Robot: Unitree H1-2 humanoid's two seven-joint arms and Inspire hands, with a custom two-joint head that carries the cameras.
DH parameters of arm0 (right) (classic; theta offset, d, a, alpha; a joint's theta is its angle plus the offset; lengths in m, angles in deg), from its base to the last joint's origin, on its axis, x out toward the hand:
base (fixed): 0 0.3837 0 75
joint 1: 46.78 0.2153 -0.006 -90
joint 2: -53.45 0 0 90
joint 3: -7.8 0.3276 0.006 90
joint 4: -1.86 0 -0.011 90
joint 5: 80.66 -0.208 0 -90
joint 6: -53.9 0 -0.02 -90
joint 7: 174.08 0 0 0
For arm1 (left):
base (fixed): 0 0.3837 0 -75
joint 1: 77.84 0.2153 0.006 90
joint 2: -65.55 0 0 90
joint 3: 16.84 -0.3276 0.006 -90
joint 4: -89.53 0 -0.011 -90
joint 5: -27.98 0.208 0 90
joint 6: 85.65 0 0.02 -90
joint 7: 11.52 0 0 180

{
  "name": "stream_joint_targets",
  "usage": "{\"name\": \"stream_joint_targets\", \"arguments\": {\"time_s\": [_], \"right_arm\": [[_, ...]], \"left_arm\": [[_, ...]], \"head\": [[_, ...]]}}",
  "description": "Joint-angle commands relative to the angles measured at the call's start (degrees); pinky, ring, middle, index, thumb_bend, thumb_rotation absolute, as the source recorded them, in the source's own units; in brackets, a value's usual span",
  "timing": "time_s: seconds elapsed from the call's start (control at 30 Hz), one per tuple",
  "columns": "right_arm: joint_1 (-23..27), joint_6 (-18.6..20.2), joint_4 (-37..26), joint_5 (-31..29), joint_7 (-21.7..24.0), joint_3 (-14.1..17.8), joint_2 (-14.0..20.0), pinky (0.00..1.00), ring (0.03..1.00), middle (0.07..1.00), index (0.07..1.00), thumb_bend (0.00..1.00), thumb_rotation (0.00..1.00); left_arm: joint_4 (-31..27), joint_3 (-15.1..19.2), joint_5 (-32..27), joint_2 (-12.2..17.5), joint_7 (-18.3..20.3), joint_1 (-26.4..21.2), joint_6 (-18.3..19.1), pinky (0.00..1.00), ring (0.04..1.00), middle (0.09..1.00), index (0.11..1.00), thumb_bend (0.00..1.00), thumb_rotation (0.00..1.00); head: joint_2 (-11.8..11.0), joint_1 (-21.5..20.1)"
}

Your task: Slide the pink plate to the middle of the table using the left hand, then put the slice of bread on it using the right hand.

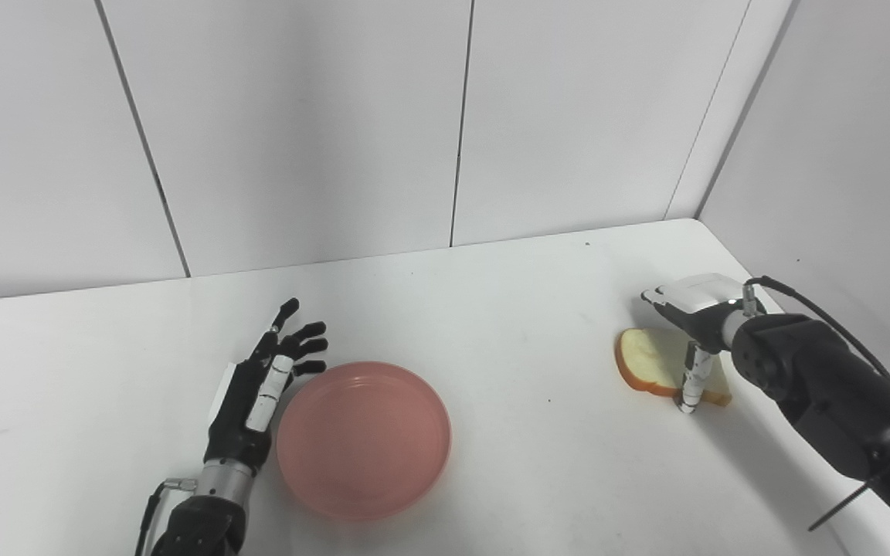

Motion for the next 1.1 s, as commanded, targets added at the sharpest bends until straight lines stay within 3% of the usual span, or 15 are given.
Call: {"name": "stream_joint_targets", "arguments": {"time_s": [0.0,0.13,0.17,0.2,0.23,0.27,0.33,0.4,0.43,0.47,0.67,1.07], "right_arm": [[0.11,-0.78,0.84,-0.93,-0.95,0.15,-0.53,1.0,1.0,0.997,0.975,1.0,0.22],[-0.2,-2.27,3.44,-3.49,-4.69,1.61,-1.2,0.94,0.918,0.91,0.95,0.96,0.15],[-0.26,-2.9,4.13,-3.73,-5.99,1.73,-1.32,0.81,0.809,0.822,0.923,0.94,0.15],[-0.36,-3.61,4.78,-4.03,-7.44,1.85,-1.45,0.78,0.791,0.808,0.919,0.94,0.15],[-0.46,-4.38,5.38,-4.53,-8.77,2.03,-1.6,0.6,0.654,0.72,0.89,0.92,0.12],[-0.5,-5.19,5.97,-5.14,-9.76,2.17,-1.72,0.49,0.561,0.657,0.854,0.91,0.09],[-0.46,-7.25,7.38,-6.04,-11.61,1.99,-1.71,0.41,0.481,0.583,0.765,0.85,0.05],[-0.48,-9.45,8.55,-6.19,-13.41,1.29,-1.53,0.35,0.419,0.503,0.678,0.63,0.01],[-0.53,-10.25,9.02,-6.33,-14.06,1.06,-1.53,0.33,0.398,0.481,0.576,0.57,0.0],[-0.56,-10.84,9.48,-6.58,-14.36,0.96,-1.57,0.31,0.384,0.449,0.543,0.54,0.0],[-0.11,-12.31,10.92,-7.06,-13.81,-0.46,-1.5,0.37,0.44,0.448,0.528,0.52,0.01],[-0.16,-10.74,7.7,-7.38,-12.13,-0.49,-0.8,0.33,0.411,0.447,0.532,0.52,0.01]], "left_arm": [[2.58,0.09,0.44,0.61,-0.5,4.17,0.34,0.68,0.77,0.802,0.908,0.82,0.87],[2.55,0.17,0.27,0.69,-0.34,4.02,0.81,0.68,0.773,0.805,0.908,0.81,0.87],[2.56,0.12,0.4,0.74,-0.37,4.0,0.76,0.69,0.771,0.803,0.908,0.81,0.87],[2.52,0.08,0.46,0.8,-0.34,4.01,0.69,0.69,0.771,0.803,0.908,0.81,0.87],[2.32,0.05,0.47,0.82,-0.3,4.06,0.79,0.69,0.772,0.803,0.91,0.81,0.87],[2.09,0.01,0.48,0.84,-0.25,4.14,0.86,0.68,0.772,0.804,0.912,0.81,0.87],[1.95,0.0,0.39,0.81,-0.2,4.17,0.92,0.68,0.77,0.805,0.912,0.81,0.88],[1.98,-0.07,0.39,0.82,-0.15,4.12,1.01,0.68,0.77,0.804,0.913,0.8,0.87],[2.02,-0.11,0.4,0.83,-0.13,4.1,1.04,0.68,0.771,0.804,0.913,0.8,0.88],[1.73,-0.15,0.42,0.83,-0.11,4.17,1.19,0.68,0.771,0.804,0.912,0.8,0.88],[0.46,-0.15,0.19,0.56,-0.13,4.64,2.08,0.68,0.771,0.804,0.913,0.79,0.87],[1.45,-0.11,0.11,0.25,-0.21,4.52,1.32,0.66,0.767,0.805,0.91,0.79,0.88]], "head": [[0.03,0.02],[0.05,0.1],[0.07,0.1],[0.11,0.09],[0.11,0.09],[0.16,0.06],[0.22,0.05],[0.22,0.05],[0.22,0.05],[0.43,0.14],[0.59,0.22],[0.85,0.51]]}}
